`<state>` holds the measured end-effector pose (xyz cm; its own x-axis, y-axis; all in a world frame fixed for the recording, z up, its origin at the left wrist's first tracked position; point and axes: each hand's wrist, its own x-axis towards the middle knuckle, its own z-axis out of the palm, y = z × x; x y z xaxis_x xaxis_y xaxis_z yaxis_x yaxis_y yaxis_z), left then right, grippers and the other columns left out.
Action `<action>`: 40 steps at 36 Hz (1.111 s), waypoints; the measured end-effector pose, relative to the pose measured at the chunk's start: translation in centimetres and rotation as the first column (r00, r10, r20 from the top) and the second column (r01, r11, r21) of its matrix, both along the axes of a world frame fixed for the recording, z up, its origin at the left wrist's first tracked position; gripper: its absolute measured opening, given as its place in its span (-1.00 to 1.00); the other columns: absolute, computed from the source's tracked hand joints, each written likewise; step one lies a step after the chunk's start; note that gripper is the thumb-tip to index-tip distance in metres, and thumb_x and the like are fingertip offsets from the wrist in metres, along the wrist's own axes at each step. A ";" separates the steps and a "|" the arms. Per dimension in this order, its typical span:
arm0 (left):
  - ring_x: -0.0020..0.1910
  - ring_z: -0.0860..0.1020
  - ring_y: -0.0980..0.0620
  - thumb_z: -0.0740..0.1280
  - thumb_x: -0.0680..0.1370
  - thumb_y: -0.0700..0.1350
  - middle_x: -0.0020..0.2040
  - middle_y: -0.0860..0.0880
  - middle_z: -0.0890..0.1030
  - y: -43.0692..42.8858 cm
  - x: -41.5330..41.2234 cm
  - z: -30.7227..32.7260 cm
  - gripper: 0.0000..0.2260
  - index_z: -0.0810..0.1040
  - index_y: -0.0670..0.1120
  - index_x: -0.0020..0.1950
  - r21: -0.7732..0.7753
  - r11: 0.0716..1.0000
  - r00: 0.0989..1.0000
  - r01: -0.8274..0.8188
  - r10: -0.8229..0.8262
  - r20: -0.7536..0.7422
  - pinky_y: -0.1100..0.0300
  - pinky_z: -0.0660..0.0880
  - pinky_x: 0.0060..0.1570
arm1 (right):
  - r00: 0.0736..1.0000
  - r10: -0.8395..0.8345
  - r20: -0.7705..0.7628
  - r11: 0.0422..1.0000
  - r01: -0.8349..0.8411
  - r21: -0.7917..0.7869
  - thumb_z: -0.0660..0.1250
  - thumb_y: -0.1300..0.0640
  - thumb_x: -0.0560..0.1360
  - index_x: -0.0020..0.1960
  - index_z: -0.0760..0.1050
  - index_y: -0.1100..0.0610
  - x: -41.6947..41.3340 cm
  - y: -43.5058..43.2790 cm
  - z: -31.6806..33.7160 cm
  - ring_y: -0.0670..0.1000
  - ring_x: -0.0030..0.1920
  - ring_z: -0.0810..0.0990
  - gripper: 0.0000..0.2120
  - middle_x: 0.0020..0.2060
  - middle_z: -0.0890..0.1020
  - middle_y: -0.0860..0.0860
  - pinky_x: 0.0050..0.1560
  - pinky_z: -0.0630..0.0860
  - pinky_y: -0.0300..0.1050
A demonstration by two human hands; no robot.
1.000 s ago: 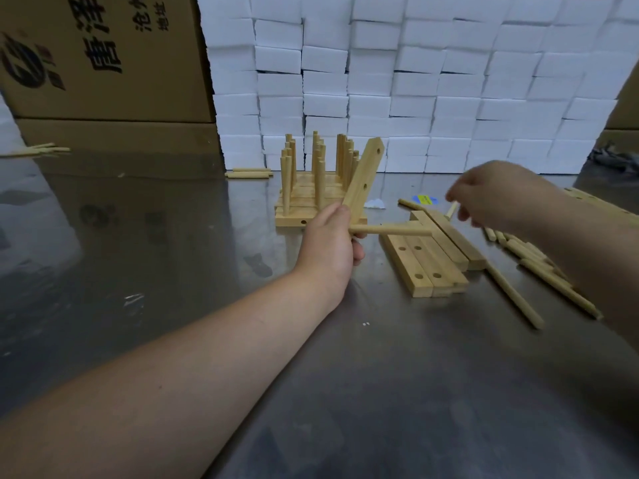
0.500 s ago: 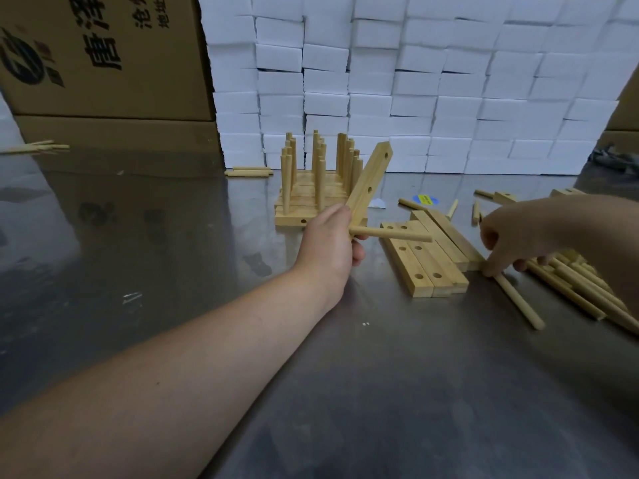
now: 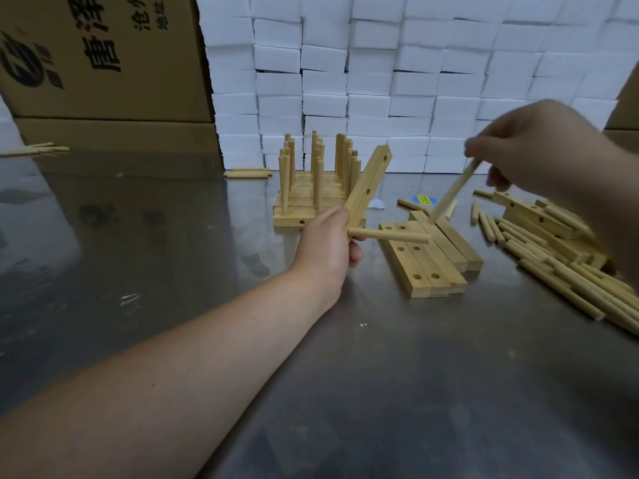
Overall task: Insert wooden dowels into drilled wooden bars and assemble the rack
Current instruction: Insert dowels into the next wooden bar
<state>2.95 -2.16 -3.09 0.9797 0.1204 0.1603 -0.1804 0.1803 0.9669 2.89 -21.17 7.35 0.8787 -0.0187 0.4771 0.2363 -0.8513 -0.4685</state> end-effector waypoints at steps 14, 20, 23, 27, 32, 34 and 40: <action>-0.61 0.36 0.10 0.06 0.62 -0.17 -0.49 0.01 0.56 0.2 0.3 -0.1 -0.73 0.56 -0.06 0.05 -0.126 0.989 0.997 0.075 -0.076 -0.008 0.35 0.30 -0.56 | 0.957 0.244 0.157 0.943 -0.272 0.193 0.36 0.07 0.47 -0.32 0.47 0.02 -1.3 4.1 -2.5 -0.22 -0.55 0.50 -0.80 -0.48 0.55 -0.04 -0.62 0.29 -0.45; -0.58 0.38 0.09 0.08 0.62 -0.13 -0.38 -0.06 0.63 0.3 0.4 -0.1 -0.72 0.55 0.05 0.16 -0.135 0.983 0.991 0.128 -0.130 -0.007 0.32 0.33 -0.53 | 0.961 0.220 0.168 0.957 -0.247 0.155 0.36 0.05 0.47 -0.30 0.44 -0.05 -1.1 4.1 -2.7 -0.24 -0.51 0.53 -0.81 -0.45 0.56 -0.04 -0.63 0.30 -0.45; -0.57 0.40 0.10 0.06 0.60 -0.17 -0.43 -0.03 0.60 0.3 0.5 -0.1 -0.72 0.54 0.05 0.05 -0.141 0.981 0.991 0.133 -0.136 -0.015 0.32 0.33 -0.53 | 0.967 0.201 0.156 0.970 -0.218 0.103 0.36 0.05 0.46 -0.32 0.42 -0.10 -0.9 4.2 -3.2 -0.19 -0.48 0.54 -0.78 -0.42 0.56 -0.07 -0.58 0.34 -0.37; -0.53 0.50 0.14 0.03 0.56 -0.24 -0.31 -0.05 0.53 0.1 0.6 0.0 -0.71 0.53 -0.02 0.01 -0.206 0.972 0.991 0.115 -0.127 -0.044 0.33 0.33 -0.54 | 0.971 0.222 0.088 0.972 -0.227 0.063 0.34 0.05 0.48 -0.30 0.44 -0.10 -0.5 3.8 -3.4 -0.11 -0.41 0.55 -0.80 -0.40 0.57 -0.05 -0.47 0.40 -0.27; -0.53 0.49 0.14 -0.02 0.53 -0.27 -0.26 -0.09 0.48 0.1 0.7 -0.2 -0.58 0.46 -0.07 0.30 -0.148 0.977 0.985 0.156 -0.165 -0.051 0.33 0.33 -0.56 | 0.948 0.313 -0.065 0.950 -0.313 0.017 0.34 0.04 0.48 -0.11 0.55 -0.10 0.0 3.0 -3.4 -0.16 -0.51 0.45 -0.96 -0.45 0.55 -0.13 -0.54 0.38 -0.36; -0.53 0.47 0.12 -0.02 0.52 -0.29 -0.28 -0.09 0.47 0.1 0.7 -0.1 -0.56 0.46 -0.08 0.30 -0.127 0.979 0.985 0.157 -0.164 -0.046 0.33 0.32 -0.57 | 0.939 0.336 -0.071 0.942 -0.335 0.021 0.33 0.04 0.48 -0.11 0.56 -0.11 0.1 2.8 -3.6 -0.21 -0.57 0.41 -0.94 -0.51 0.54 -0.23 -0.63 0.27 -0.43; -0.45 0.40 0.06 0.02 0.53 -0.26 -0.42 -0.03 0.47 0.0 0.5 -0.1 -0.70 0.49 0.00 -0.05 -0.107 0.985 0.990 0.134 -0.138 -0.036 0.31 0.35 -0.52 | 0.932 0.358 -0.050 0.934 -0.358 0.021 0.31 0.01 0.49 -0.23 0.53 -0.19 0.6 2.7 -4.1 -0.14 -0.59 0.32 -0.86 -0.55 0.51 -0.10 -0.57 0.32 -0.32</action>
